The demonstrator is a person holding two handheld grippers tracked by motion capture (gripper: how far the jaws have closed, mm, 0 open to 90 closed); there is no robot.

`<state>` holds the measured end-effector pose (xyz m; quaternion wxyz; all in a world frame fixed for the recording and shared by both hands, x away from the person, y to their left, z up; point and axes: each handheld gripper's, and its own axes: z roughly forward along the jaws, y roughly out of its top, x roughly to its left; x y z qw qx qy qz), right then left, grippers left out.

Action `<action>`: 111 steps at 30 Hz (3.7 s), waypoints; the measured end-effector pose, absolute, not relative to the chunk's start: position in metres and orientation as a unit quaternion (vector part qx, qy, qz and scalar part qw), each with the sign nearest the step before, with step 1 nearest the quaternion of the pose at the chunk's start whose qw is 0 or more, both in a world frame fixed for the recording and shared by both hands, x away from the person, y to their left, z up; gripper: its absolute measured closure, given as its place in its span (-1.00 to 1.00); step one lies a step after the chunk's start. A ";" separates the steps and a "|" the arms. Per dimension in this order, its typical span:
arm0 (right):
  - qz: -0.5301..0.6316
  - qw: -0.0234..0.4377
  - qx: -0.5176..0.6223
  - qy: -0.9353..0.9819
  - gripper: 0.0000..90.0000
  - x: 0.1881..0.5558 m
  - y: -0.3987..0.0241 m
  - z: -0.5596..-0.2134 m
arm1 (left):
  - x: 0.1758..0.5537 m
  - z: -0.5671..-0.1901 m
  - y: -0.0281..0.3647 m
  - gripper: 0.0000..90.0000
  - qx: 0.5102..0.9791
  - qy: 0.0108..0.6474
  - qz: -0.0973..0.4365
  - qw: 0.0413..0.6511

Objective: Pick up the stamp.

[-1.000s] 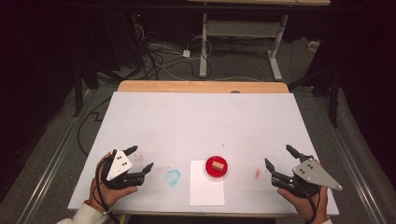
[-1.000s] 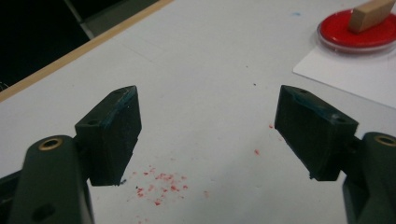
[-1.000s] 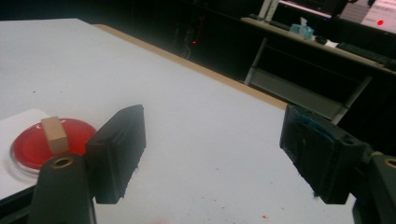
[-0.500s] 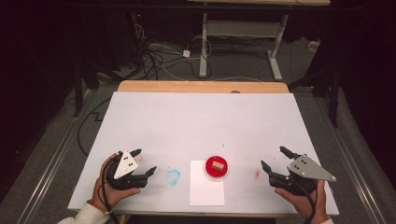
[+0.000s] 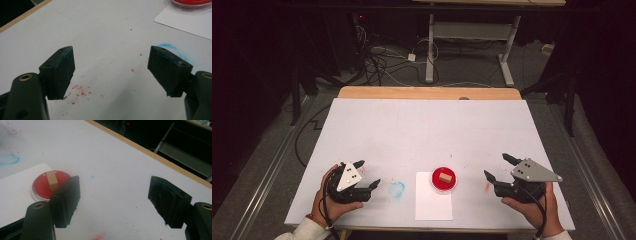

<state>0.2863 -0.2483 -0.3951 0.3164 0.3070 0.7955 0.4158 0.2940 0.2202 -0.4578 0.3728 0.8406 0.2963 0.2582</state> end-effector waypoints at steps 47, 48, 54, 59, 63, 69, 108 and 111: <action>0.316 0.179 0.217 0.906 -0.11 0.333 -0.148 -0.417 | 0.294 -0.461 0.224 -0.52 0.846 0.297 0.245 0.369; 0.311 0.172 0.215 0.910 -0.04 0.335 -0.146 -0.419 | 0.294 -0.461 0.224 -0.52 0.846 0.297 0.245 0.368; 0.294 0.153 0.202 0.922 0.12 0.339 -0.137 -0.425 | 0.294 -0.462 0.224 -0.52 0.847 0.297 0.242 0.367; 0.274 0.140 0.200 0.931 0.27 0.343 -0.131 -0.431 | 0.294 -0.462 0.223 -0.52 0.849 0.296 0.241 0.366; 0.264 0.128 0.201 0.935 0.40 0.346 -0.129 -0.435 | 0.295 -0.462 0.223 -0.52 0.850 0.296 0.240 0.365; 0.262 0.116 0.196 0.938 0.55 0.349 -0.128 -0.439 | 0.295 -0.462 0.223 -0.52 0.850 0.295 0.237 0.366; 0.278 0.144 0.191 0.930 0.68 0.346 -0.133 -0.433 | 0.295 -0.463 0.222 -0.52 0.856 0.288 0.235 0.359; 0.282 0.148 0.193 0.928 0.68 0.345 -0.134 -0.432 | 0.295 -0.463 0.222 -0.52 0.856 0.288 0.235 0.359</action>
